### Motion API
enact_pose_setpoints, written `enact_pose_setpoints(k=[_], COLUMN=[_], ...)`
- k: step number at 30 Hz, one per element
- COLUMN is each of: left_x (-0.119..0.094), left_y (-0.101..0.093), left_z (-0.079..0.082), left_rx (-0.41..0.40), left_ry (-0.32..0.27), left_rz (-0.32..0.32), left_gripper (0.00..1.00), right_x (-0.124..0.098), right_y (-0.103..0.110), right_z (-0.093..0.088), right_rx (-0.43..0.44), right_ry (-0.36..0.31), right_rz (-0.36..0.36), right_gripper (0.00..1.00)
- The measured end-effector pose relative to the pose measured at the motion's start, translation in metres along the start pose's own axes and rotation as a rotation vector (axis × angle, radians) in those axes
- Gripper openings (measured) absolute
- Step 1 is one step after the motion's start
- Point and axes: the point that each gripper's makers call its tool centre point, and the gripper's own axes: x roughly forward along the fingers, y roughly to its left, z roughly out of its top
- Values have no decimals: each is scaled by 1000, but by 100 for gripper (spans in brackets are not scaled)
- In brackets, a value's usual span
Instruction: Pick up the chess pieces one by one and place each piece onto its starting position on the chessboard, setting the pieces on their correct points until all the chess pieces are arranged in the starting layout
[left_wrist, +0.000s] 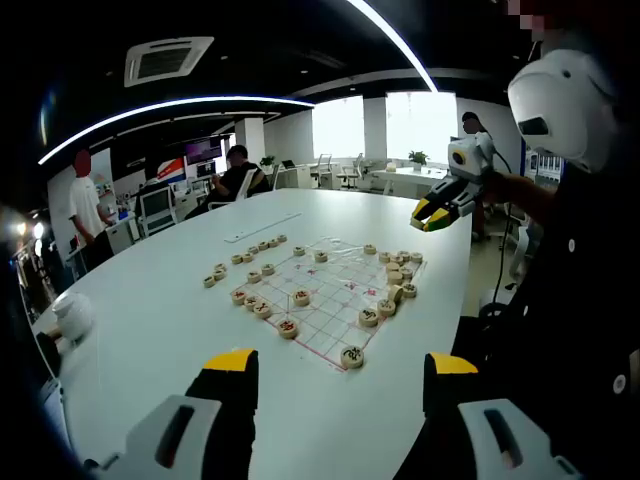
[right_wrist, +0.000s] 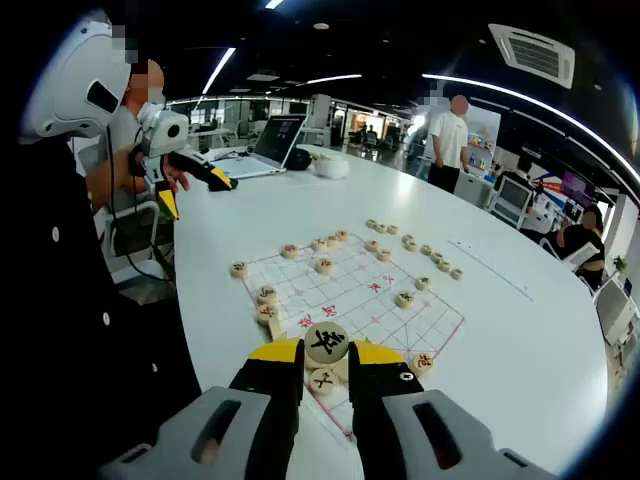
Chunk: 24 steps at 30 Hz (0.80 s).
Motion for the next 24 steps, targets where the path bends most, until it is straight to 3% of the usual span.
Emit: enact_pose_setpoints(k=[8,19,24], left_x=[-1,-8,-10], left_y=[-1,1,3], left_z=[0,-4,-10], left_rx=[-6,-22,-40], left_ry=[-2,-7,0], left_rz=[6,29,40], left_gripper=[67,67,67], right_x=[14,72,87], right_y=[-21,-46,-48], right_z=[-1,-3,-4], right_rx=[-7,-66,-75], right_ry=[32,118,141], right_rz=[13,93,120], right_gripper=[19,19,19])
